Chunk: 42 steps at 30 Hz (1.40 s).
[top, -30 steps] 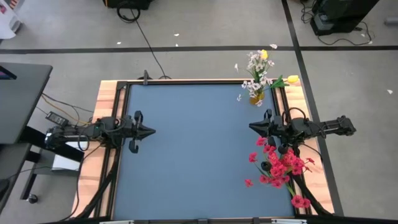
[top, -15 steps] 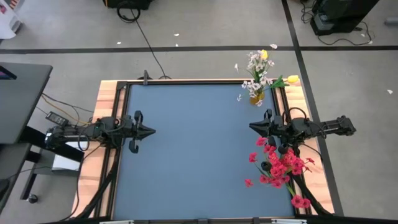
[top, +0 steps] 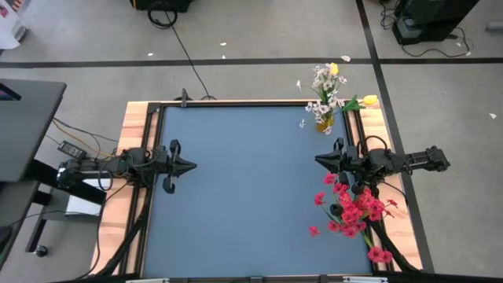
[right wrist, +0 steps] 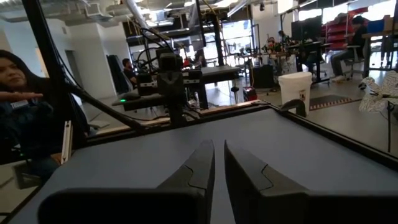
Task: Sort flowers into vase by color
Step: Return to Home Position
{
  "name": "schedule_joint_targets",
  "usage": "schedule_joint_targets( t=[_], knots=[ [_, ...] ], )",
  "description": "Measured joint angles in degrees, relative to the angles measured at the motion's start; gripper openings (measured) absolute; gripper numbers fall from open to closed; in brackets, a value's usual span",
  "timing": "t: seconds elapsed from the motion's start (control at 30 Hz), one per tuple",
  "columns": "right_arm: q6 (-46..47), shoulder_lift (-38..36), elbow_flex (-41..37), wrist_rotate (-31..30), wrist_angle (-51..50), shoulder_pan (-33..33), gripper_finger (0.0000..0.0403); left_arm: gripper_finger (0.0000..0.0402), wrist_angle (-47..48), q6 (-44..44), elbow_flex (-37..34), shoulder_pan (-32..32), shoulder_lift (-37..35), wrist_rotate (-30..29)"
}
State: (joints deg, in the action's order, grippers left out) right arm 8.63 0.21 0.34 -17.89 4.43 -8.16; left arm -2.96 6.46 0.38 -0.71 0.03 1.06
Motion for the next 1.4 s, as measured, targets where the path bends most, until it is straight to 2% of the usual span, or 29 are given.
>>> schedule_joint_targets(
  t=[1.4],
  knots=[
    [0.01, 0.04, 0.0, 0.0, 0.02, 0.0, 0.0046, 0.002, 0.07, 0.0, -0.02, 0.9, 0.48, 0.02]
  ],
)
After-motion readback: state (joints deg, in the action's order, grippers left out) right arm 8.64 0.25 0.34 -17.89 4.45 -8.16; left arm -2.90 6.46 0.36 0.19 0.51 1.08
